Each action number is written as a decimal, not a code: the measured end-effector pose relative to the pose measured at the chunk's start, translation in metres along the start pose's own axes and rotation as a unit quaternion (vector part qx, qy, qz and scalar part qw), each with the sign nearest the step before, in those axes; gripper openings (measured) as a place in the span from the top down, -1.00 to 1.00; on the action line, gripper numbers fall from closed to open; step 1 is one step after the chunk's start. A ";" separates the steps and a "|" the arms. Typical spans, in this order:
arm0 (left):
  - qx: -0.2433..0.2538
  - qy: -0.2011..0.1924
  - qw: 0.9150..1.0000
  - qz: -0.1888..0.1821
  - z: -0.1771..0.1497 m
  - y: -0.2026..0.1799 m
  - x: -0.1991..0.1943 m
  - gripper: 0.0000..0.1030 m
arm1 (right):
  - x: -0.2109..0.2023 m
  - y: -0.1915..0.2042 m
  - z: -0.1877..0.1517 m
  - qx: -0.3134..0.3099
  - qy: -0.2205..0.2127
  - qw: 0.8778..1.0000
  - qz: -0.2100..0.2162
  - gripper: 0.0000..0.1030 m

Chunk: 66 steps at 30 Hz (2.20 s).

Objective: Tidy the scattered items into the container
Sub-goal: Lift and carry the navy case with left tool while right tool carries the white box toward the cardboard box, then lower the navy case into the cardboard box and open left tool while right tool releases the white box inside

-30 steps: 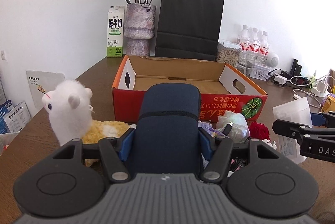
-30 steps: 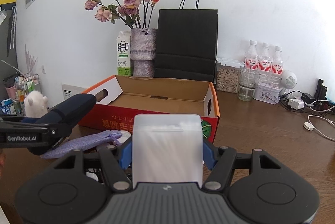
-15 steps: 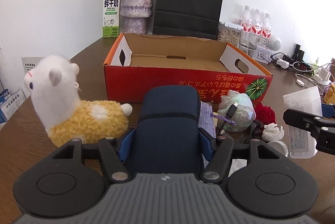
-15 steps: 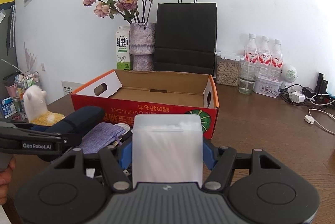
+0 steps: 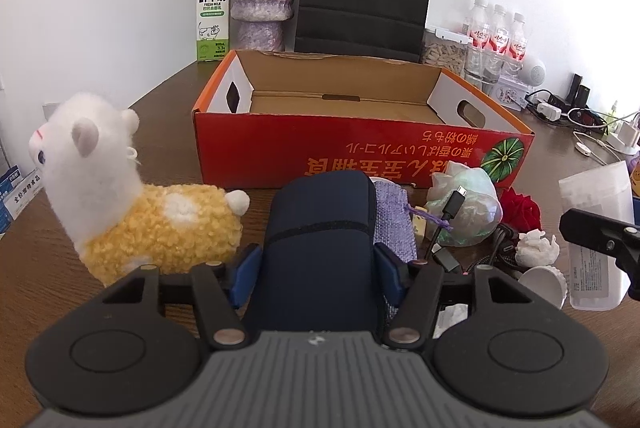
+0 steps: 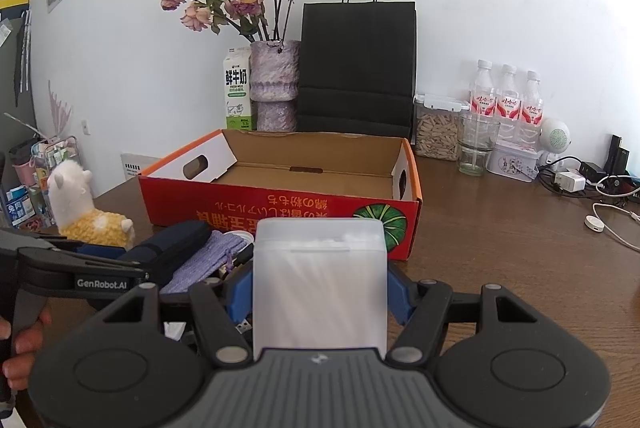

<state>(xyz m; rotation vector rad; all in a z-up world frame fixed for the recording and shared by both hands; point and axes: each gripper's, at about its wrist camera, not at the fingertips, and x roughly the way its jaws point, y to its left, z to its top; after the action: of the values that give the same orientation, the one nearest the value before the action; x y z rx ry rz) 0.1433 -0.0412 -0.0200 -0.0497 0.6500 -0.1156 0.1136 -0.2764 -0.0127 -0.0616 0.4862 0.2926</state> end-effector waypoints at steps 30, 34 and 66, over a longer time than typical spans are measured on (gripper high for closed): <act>-0.030 -0.126 0.992 -0.005 0.082 -0.006 -0.029 -0.10 | 0.041 0.000 0.074 -0.011 -0.052 0.999 -0.005 -0.24; -0.036 -0.140 0.989 0.009 0.100 -0.015 -0.008 -0.10 | 0.075 -0.004 0.099 0.002 -0.054 0.999 -0.007 -0.24; -0.050 -0.143 0.983 0.107 0.115 -0.015 0.069 -1.00 | 0.163 -0.032 0.120 0.013 0.006 1.000 -0.027 -1.00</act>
<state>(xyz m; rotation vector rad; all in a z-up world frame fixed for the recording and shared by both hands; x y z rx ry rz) 0.2659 -0.0635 0.0311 -0.0901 0.3694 0.1313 0.3145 -0.2489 0.0168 -0.0506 0.4990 0.2324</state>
